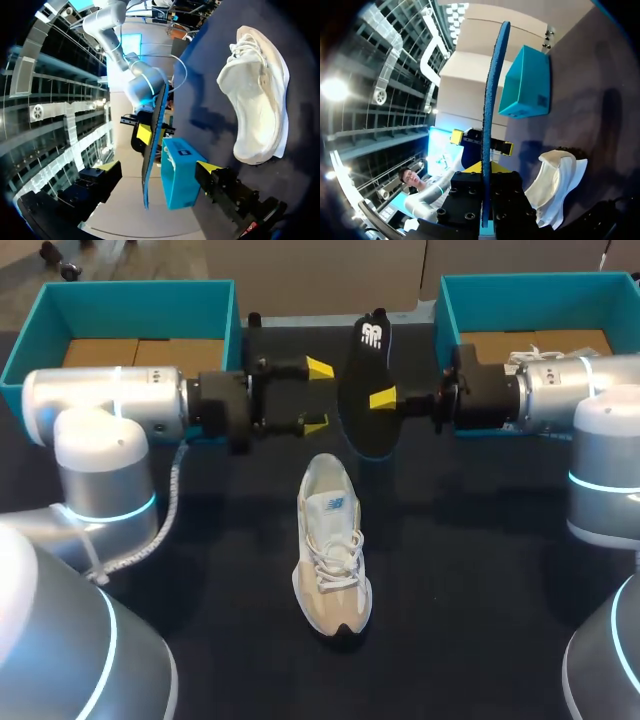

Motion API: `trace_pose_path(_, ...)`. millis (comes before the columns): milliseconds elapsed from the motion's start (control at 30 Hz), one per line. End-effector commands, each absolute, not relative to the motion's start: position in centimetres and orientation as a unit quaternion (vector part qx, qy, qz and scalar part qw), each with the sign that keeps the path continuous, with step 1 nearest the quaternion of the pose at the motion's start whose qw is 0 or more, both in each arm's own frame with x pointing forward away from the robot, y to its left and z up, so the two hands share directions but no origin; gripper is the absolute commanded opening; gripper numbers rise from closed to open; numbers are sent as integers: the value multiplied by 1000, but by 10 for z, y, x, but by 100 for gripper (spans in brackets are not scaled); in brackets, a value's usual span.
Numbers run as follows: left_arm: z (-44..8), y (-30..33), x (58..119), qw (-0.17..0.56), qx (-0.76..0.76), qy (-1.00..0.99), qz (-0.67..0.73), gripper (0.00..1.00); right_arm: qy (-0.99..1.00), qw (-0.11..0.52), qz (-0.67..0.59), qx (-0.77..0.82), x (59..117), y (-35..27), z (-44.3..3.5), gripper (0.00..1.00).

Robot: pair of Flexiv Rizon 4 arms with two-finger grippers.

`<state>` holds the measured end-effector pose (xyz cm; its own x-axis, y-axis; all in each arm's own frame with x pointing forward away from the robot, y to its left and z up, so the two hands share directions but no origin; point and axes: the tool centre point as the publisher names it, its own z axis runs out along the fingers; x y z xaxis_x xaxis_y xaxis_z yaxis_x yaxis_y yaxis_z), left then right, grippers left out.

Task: Take the shoe out of the shoebox, open the shoe tongue, remove and reinsert the insole, then place the shoe into the shoebox

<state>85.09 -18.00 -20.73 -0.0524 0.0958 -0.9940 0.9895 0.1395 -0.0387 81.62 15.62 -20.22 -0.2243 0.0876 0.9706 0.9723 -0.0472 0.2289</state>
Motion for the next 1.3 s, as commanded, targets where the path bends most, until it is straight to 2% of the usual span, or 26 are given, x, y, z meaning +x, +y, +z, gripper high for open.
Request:
trace_pose_path(33, -204, -162, 845, 487, 472, 585, -445, 100, -556, 401, -557, -469, 819, 159, -206, 0)
trace_pose_path(233, -211, -142, 847, 456, 437, 623, -461, 100, -566, 382, -578, -448, 825, 162, -208, 0)
trace_pose_path(1000, -249, -108, 847, 170, 257, 805, -507, 100, -661, 251, -645, -292, 828, 179, -186, 0)
trace_pose_path(1167, -261, -106, 841, 130, 217, 826, -503, 100, -665, 251, -657, -250, 828, 181, -183, 0)
trace_pose_path(1300, -261, -106, 841, 130, 217, 826, -503, 100, -665, 251, -657, -250, 828, 181, -183, 0)
